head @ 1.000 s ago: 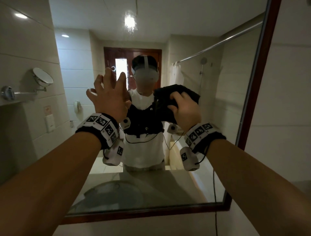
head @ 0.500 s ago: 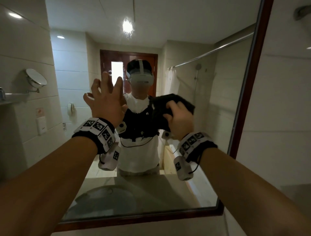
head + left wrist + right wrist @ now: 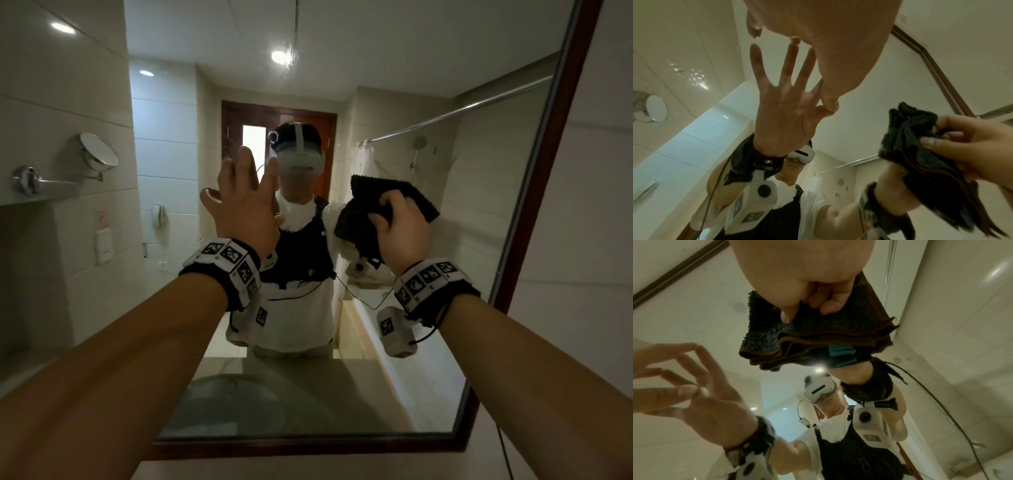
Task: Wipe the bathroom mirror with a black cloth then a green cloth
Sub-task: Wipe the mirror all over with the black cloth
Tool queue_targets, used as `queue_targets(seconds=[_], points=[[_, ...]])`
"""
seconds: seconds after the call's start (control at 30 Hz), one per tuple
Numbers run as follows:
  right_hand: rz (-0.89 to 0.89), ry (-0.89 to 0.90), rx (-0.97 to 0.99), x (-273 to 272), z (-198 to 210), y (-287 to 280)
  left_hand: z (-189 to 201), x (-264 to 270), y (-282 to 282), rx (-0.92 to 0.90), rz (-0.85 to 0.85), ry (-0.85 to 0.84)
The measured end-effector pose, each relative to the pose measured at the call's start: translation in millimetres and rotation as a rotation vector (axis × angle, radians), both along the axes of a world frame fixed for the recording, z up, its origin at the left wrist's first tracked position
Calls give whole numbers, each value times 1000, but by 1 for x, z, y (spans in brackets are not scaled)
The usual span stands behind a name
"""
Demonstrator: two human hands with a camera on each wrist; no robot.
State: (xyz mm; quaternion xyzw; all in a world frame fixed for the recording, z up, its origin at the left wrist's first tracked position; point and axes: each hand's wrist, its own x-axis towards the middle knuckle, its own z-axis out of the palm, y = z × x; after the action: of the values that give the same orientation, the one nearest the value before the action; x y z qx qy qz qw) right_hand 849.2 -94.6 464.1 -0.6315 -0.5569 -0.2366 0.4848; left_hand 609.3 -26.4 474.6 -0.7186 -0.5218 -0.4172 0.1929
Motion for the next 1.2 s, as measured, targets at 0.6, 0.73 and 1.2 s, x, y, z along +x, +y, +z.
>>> queue_targets(seconds=[0.6, 0.73, 1.2], points=[[85, -505, -26, -59, -23, 21, 1, -7, -1, -4, -45, -5], [57, -223, 16, -42, 8, 20, 0, -7, 1, -2, -39, -1], [47, -230, 52, -30, 26, 19, 0, -6, 3, -3, -23, 16]])
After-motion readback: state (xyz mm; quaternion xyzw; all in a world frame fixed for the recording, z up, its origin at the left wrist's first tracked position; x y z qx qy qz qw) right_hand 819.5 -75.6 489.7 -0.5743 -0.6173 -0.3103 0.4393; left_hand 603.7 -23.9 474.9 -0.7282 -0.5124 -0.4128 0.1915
